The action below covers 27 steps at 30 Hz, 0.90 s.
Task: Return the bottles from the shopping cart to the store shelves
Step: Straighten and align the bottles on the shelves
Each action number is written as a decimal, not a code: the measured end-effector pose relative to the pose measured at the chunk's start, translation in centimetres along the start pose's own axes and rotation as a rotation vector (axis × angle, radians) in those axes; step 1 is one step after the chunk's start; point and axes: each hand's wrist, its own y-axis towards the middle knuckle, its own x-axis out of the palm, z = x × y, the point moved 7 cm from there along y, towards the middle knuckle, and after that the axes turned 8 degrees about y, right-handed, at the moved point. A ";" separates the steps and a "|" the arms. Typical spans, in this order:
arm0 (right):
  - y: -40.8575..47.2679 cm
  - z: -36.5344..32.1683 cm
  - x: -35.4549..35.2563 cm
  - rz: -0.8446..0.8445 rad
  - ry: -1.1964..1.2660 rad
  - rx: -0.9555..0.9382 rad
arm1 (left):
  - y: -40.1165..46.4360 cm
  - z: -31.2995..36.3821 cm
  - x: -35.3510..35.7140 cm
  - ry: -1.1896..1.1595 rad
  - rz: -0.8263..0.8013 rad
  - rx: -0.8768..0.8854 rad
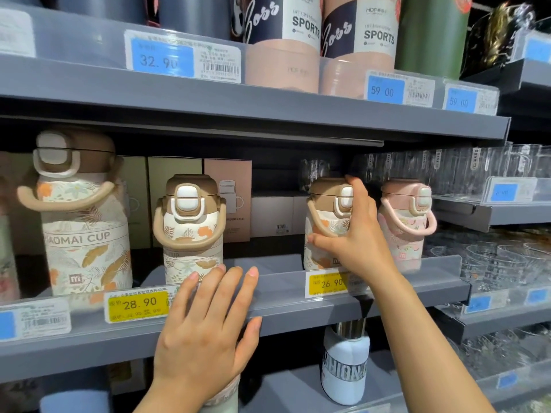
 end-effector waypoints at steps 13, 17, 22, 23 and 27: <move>-5.4 -9.5 2.8 0.230 -0.123 -0.286 | -0.5 -3.7 -2.3 -0.385 -0.038 -0.074; -6.2 -14.1 9.3 0.098 0.047 -0.247 | -3.0 -13.1 -4.3 -0.294 0.017 -0.256; -5.7 -15.7 14.6 0.058 -0.147 -0.031 | -7.6 -20.4 -4.7 -0.081 0.013 -0.242; -5.5 -15.4 15.0 0.056 -0.181 0.009 | -8.4 -21.0 -4.6 -0.063 0.005 -0.228; -4.6 -14.5 15.1 0.097 -0.218 0.014 | -9.8 -21.8 -3.8 -0.039 -0.020 -0.201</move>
